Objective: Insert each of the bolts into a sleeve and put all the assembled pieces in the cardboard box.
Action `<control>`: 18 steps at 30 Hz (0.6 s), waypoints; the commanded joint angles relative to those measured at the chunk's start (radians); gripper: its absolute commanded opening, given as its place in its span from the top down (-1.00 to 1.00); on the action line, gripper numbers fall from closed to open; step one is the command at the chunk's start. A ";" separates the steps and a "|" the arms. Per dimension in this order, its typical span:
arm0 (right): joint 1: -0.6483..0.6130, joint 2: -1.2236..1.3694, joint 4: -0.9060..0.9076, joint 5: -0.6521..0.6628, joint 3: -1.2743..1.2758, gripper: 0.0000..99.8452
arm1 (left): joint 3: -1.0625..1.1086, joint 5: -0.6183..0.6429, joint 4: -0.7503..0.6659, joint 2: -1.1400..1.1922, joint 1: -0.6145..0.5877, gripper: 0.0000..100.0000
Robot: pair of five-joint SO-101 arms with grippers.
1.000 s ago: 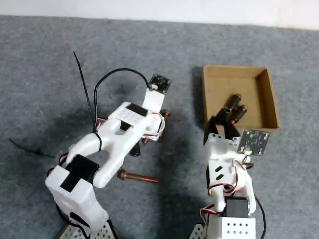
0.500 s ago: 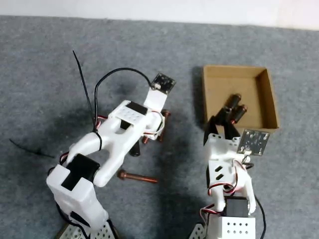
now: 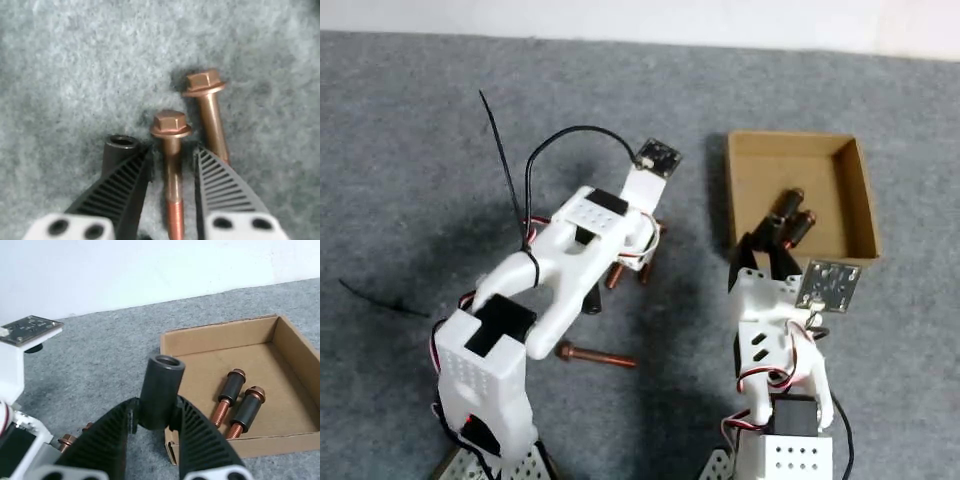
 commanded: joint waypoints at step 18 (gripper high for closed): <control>0.005 -0.021 -0.025 0.006 0.097 0.99 | 0.035 -0.008 0.089 -0.180 0.004 0.99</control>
